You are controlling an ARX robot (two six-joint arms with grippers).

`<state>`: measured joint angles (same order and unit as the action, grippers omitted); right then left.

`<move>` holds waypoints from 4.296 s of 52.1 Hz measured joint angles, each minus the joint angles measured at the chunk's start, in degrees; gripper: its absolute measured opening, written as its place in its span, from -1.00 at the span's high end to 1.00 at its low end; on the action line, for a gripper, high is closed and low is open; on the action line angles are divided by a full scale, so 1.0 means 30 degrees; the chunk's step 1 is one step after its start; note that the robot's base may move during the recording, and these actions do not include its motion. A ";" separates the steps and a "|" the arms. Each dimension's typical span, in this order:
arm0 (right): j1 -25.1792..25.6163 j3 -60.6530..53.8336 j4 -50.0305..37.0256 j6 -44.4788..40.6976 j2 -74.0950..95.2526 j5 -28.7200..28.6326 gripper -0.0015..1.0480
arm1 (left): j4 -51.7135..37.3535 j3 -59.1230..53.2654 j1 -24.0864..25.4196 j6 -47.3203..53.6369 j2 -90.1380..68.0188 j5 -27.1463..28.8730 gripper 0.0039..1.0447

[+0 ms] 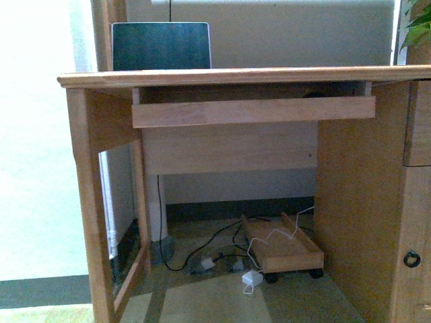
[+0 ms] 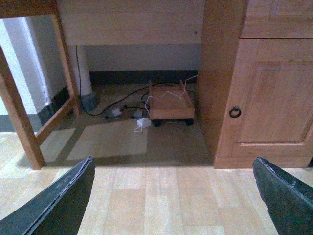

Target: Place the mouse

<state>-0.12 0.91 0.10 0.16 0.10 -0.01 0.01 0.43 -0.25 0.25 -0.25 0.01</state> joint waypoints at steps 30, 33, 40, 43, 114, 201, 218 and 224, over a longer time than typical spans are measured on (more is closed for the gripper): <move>0.0000 0.0000 0.0000 0.0000 0.0000 -0.0007 -0.86 | 0.0000 0.0007 0.0000 0.0000 0.0000 -0.0007 -0.86; 0.0000 0.0000 0.0000 0.0000 0.0000 -0.0007 -0.86 | 0.0000 0.0007 0.0000 0.0000 0.0000 0.0000 -0.86; 0.0000 0.0000 0.0000 0.0000 0.0007 0.0036 -0.86 | 0.0007 0.0000 0.0000 0.0000 0.0015 0.0000 -0.86; 0.0000 0.0000 0.0000 0.0000 0.0007 0.0044 -0.86 | 0.0007 0.0000 0.0000 0.0000 0.0015 -0.0007 -0.86; 0.0000 0.0000 0.0000 0.0000 0.0000 -0.0007 -0.86 | -2.1937 0.9049 -0.0867 2.1026 -3.3514 -0.4255 -0.86; -0.1275 0.7329 -0.0211 0.2208 0.9799 0.1821 -0.86 | -1.1693 0.3147 -0.4415 0.0131 -1.5089 0.4284 0.59; -0.2878 1.2947 -0.1319 0.0219 2.1850 0.2069 -0.86 | -0.9559 0.1253 -0.2135 0.0029 -1.1001 0.2113 0.95; -0.2980 1.3741 -0.1406 -0.0350 2.3139 0.3104 -0.86 | -0.8881 0.0991 -0.1020 0.0029 -1.0061 0.0452 0.95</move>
<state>-9.06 42.13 -4.12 -0.89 69.52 9.30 -26.63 3.40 -3.31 0.34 -30.44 1.37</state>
